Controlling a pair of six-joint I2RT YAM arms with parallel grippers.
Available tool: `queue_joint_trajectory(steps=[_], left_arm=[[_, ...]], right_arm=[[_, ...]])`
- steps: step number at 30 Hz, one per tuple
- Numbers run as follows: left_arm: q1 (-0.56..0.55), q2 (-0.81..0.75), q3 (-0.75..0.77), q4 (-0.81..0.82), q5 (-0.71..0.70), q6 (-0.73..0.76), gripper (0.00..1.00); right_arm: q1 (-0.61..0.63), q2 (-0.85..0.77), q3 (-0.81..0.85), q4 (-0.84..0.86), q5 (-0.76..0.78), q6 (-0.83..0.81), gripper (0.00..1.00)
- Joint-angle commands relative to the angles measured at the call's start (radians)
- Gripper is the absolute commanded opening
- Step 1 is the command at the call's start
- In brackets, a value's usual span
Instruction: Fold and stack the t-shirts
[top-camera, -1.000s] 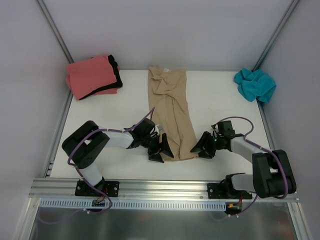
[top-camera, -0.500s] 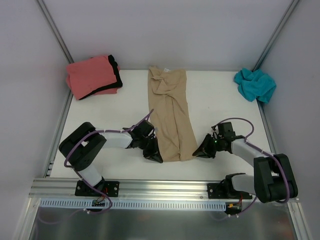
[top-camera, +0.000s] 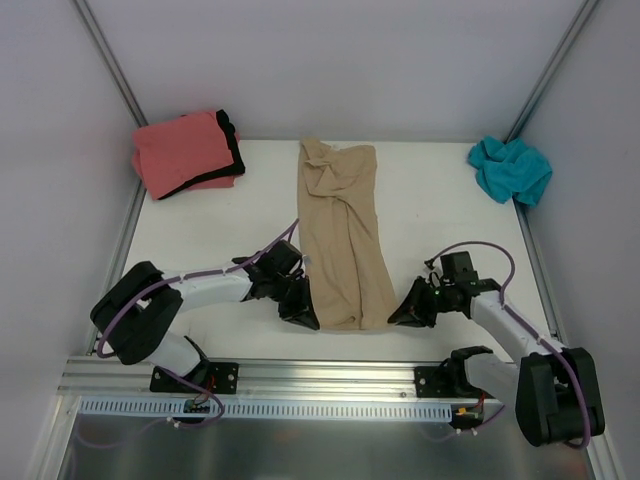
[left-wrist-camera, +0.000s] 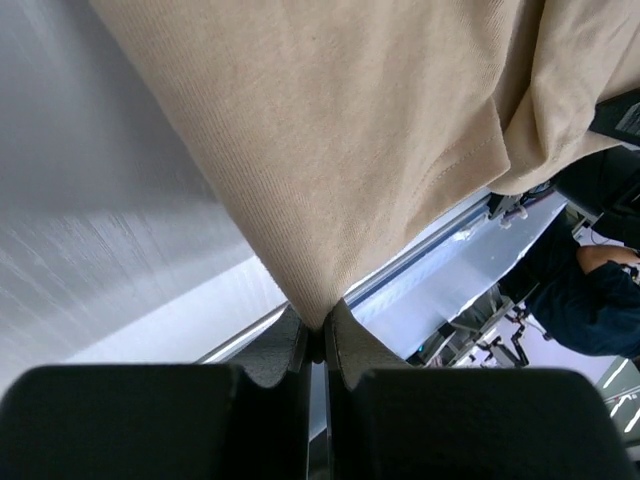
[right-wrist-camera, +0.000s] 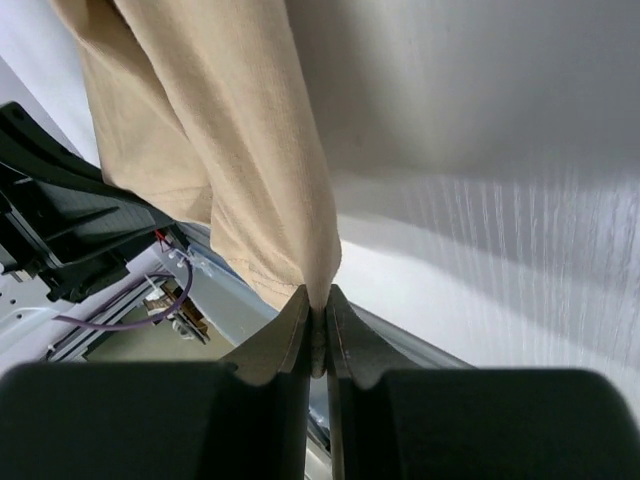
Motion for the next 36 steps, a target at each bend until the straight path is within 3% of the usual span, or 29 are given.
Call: queue_joint_trajectory(steps=[1,12,16,21,28,36], left_arm=[[-0.017,-0.046,-0.015,-0.054,0.032,-0.016,0.00],[-0.146,-0.184,-0.064,-0.106,0.031,-0.154,0.00],[-0.148,-0.239,-0.011,-0.184,0.006,-0.145,0.00],[-0.137,-0.200,0.152,-0.264,-0.005,-0.081,0.00],[-0.056,-0.098,0.338,-0.339,-0.028,0.021,0.00],[0.148,-0.043,0.408,-0.388,-0.032,0.122,0.00]], right_arm=[[0.010,-0.057,-0.041,-0.101,-0.058,-0.004,0.11],[0.011,-0.210,-0.072,-0.327,-0.136,-0.051,0.11],[0.014,-0.201,0.032,-0.398,-0.141,-0.076,0.11],[0.013,-0.054,0.256,-0.436,-0.134,-0.130,0.11],[0.014,0.133,0.470,-0.419,-0.116,-0.151,0.11],[0.014,0.308,0.611,-0.372,-0.101,-0.157,0.11]])
